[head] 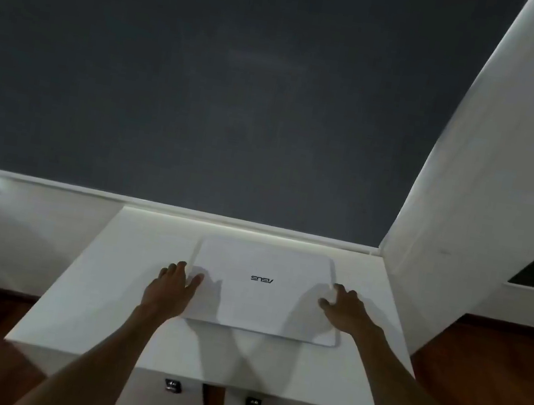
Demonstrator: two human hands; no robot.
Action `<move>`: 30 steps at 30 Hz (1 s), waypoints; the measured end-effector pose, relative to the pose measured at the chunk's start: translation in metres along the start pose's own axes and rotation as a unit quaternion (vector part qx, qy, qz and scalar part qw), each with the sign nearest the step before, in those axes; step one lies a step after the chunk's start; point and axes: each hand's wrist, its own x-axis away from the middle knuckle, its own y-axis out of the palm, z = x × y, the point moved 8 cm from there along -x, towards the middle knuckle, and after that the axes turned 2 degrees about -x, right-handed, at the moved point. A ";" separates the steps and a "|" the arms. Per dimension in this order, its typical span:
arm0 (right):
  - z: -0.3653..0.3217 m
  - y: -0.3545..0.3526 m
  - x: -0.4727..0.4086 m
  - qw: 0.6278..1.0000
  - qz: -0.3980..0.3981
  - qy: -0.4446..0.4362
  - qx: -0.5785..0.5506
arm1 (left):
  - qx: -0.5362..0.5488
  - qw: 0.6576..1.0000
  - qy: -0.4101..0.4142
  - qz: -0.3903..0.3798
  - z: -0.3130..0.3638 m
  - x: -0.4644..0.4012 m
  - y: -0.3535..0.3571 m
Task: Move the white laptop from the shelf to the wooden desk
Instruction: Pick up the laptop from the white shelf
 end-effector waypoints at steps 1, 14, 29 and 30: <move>0.005 0.005 -0.002 1.000 -0.002 0.015 -0.007 | 0.007 1.000 -0.016 -0.010 -0.005 -0.001 0.004; 0.014 0.033 -0.013 0.974 0.040 0.161 -0.156 | 0.103 0.986 -0.130 -0.036 -0.007 -0.032 0.037; 0.029 -0.017 0.056 0.913 0.246 0.180 -0.271 | 0.156 0.982 -0.028 0.106 0.041 -0.025 -0.011; 0.033 -0.027 0.064 0.903 0.268 0.180 -0.285 | 0.160 0.981 -0.008 0.113 0.053 -0.027 -0.016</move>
